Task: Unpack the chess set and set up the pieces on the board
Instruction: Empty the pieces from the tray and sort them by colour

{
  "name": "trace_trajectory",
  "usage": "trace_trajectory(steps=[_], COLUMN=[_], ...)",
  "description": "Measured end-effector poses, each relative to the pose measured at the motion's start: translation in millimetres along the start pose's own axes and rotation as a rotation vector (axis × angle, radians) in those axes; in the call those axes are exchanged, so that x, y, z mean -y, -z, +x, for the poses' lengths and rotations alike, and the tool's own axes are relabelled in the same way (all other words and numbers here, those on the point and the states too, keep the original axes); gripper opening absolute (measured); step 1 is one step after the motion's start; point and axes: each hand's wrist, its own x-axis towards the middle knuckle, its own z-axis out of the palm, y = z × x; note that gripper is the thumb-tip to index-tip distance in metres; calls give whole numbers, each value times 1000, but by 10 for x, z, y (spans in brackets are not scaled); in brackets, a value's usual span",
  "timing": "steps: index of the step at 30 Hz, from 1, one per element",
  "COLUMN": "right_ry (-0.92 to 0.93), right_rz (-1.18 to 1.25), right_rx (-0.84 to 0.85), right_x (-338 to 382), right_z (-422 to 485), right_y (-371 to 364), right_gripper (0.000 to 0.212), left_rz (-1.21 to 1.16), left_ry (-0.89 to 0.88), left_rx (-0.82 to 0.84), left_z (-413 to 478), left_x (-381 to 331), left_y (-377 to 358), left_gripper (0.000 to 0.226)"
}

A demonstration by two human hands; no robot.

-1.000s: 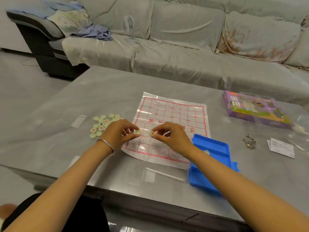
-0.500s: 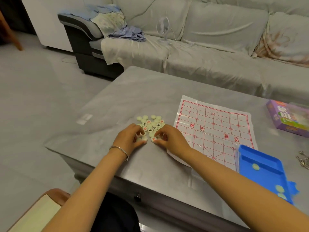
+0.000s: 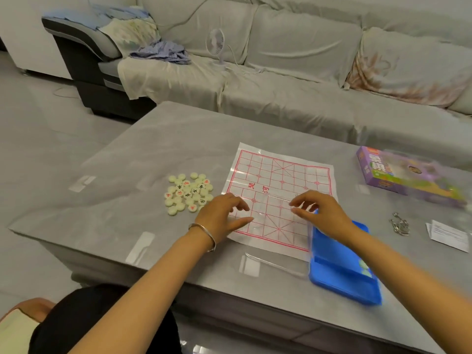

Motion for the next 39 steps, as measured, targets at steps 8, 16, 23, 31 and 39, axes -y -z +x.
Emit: trace_trajectory(steps=[8, 16, 23, 31, 39], right_ry=[-160, -25, -101, -92, -22], right_rz=[-199, -237, -160, -118, -231], right_rx=[71, 24, -47, -71, -2], right_x=[-790, -1145, -1201, -1213, -1118], right_z=[-776, -1236, -1302, -1248, -1047], right_y=[740, 855, 849, 771, 670], right_gripper=[8, 25, 36, 32, 29], left_rz=[-3, 401, 365, 448, 283], left_ry=[-164, -391, -400, -429, -323], left_rx=[321, 538, 645, 647, 461], left_z=[360, 429, 299, 375, 520], left_x=[-1073, -1406, -1529, -1412, -1334], left_y=[-876, -1474, -1493, -1443, -1276], left_gripper=[32, 52, 52, 54, 54])
